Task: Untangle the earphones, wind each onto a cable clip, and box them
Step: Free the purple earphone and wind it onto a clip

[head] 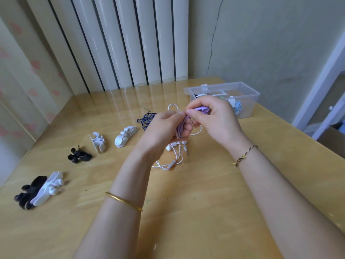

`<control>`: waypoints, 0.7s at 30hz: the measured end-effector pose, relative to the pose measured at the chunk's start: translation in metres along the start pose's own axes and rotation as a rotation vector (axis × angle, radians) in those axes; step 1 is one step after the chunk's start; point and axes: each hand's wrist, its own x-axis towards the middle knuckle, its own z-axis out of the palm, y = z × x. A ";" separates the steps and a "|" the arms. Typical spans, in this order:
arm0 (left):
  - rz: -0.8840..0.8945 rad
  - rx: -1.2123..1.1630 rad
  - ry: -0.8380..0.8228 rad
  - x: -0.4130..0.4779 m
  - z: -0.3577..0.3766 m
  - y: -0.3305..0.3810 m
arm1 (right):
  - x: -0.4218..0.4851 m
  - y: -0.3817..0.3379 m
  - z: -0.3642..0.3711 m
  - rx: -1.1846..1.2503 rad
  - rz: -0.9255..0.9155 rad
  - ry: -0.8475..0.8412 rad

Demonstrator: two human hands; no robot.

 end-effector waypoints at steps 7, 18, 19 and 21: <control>-0.036 -0.033 0.185 -0.001 -0.001 0.005 | -0.007 0.002 0.021 0.003 0.057 0.023; 0.035 0.144 0.375 -0.015 -0.021 0.002 | -0.009 -0.024 0.035 -0.015 0.076 -0.250; 0.039 0.145 0.386 -0.017 -0.023 0.001 | -0.008 -0.025 0.037 0.000 0.085 -0.291; 0.055 0.151 0.409 -0.021 -0.027 -0.002 | -0.006 -0.027 0.041 0.057 0.114 -0.363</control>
